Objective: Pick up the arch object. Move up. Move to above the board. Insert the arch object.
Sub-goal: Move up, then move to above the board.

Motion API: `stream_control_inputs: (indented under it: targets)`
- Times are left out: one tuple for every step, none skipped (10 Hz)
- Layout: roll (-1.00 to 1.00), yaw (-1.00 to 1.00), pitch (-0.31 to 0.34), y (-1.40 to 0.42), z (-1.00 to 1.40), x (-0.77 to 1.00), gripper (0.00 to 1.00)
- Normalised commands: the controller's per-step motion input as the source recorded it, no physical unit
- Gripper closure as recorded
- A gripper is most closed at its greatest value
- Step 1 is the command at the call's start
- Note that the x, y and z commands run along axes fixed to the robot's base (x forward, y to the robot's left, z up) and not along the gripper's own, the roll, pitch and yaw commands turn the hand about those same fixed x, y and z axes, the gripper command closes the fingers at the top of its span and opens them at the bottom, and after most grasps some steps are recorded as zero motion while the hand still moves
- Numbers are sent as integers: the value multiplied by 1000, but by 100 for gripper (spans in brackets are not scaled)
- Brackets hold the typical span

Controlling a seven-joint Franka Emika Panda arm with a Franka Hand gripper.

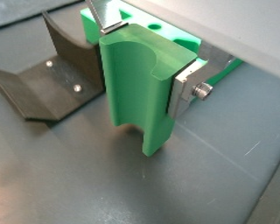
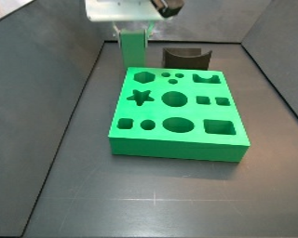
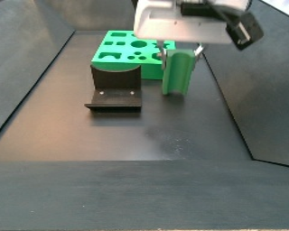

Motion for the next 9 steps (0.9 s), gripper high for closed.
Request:
stream_control_inputs:
  targets:
    - [-21,28,29,-35,608,-29,100]
    - [-32,29,31,-30,463,-25,100]
    - [-47,26,29,-23,252,-18,100]
    - [51,66,230,185,1000,-401,100]
    - [43,66,221,195,1000,-411,100]
    - [33,33,132,172,1000,-375,100]
    - [17,6,74,155,1000,-335,100]
    - [7,-1,60,152,1000,-320,100]
    - [-10,-9,39,138,1000,-289,100]
